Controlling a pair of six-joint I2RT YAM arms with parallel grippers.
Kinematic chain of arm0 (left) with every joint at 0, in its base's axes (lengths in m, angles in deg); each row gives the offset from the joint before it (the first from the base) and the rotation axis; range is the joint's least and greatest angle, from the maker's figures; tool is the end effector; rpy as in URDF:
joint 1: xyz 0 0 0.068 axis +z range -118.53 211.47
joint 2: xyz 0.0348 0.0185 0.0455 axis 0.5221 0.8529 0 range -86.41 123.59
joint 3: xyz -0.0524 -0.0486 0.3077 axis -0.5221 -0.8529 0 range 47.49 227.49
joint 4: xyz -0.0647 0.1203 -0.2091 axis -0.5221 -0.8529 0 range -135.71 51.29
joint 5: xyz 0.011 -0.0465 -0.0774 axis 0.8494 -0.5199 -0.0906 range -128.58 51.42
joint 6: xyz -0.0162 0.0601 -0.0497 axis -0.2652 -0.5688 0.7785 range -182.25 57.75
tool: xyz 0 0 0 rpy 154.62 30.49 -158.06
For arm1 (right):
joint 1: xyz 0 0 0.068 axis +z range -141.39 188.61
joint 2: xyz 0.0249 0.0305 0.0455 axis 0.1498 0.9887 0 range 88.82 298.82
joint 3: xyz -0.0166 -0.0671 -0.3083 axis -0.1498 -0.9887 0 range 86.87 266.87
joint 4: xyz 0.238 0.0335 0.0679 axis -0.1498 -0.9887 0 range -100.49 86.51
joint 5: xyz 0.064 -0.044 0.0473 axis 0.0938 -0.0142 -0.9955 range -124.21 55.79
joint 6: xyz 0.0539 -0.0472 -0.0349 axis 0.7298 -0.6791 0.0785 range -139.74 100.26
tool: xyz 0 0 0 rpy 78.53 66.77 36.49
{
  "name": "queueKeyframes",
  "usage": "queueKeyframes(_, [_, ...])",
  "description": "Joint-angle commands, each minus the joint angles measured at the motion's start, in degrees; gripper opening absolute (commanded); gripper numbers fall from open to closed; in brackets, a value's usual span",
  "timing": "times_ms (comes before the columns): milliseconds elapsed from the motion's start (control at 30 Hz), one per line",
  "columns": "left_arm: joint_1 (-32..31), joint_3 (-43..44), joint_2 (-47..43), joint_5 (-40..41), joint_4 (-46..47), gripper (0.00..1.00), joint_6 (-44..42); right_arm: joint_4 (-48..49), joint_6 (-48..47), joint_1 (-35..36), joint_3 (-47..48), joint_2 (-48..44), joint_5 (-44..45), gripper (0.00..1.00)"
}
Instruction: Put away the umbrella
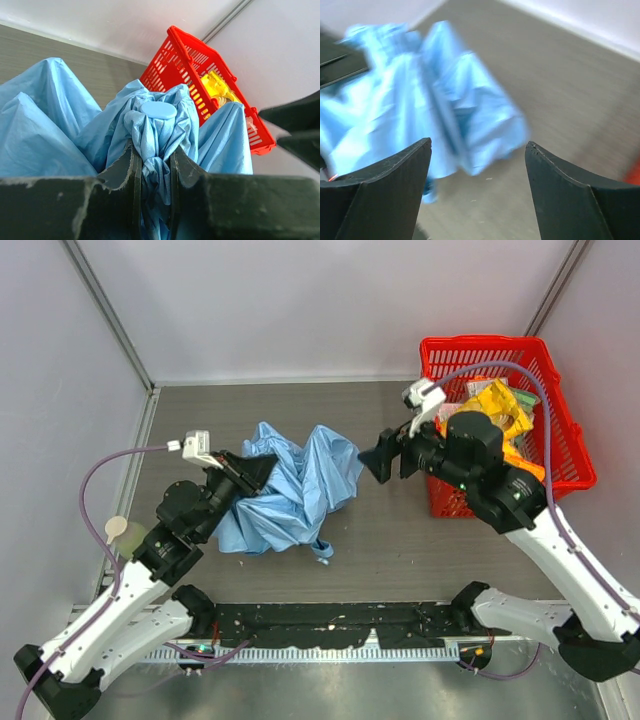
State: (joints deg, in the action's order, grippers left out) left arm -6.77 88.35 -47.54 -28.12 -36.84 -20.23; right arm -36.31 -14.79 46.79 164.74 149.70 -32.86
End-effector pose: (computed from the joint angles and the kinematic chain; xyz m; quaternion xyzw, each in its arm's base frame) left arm 0.1267 -0.0839 0.3845 -0.0890 0.6776 -0.4213 0.5963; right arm 0.1677 0.1297 0.4693 -0.2212 0.7664 0.2129 0.5642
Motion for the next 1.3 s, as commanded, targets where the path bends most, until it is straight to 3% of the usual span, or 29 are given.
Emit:
queueKeyframes(0, [-0.1,0.3,-1.0,-2.7,7.8,0.0,1.5,7.0,4.2,0.5,-6.4,-0.2,-29.6,0.8])
queueKeyframes(100, [-0.1,-0.1,-0.9,-4.6,9.0,0.0,2.2,15.2,6.5,0.5,-10.9,-1.0,-34.5,0.82])
queueKeyframes(267, [0.0,0.1,-0.1,-8.8,11.3,0.0,2.9,20.8,8.4,0.5,-12.1,1.5,-36.4,0.9])
queueKeyframes(533, [0.0,-1.8,1.7,-15.3,19.0,0.0,6.4,31.7,12.4,4.1,-14.2,6.0,-34.8,0.95])
queueKeyframes(867, [-0.1,-4.0,4.2,-25.4,31.9,0.0,11.0,24.9,5.6,8.1,-9.4,12.9,-29.2,0.97])
queueKeyframes(1267, [0.0,-7.2,10.4,-40.6,60.7,0.0,19.4,32.1,7.3,8.2,-13.4,14.3,-40.9,0.99])
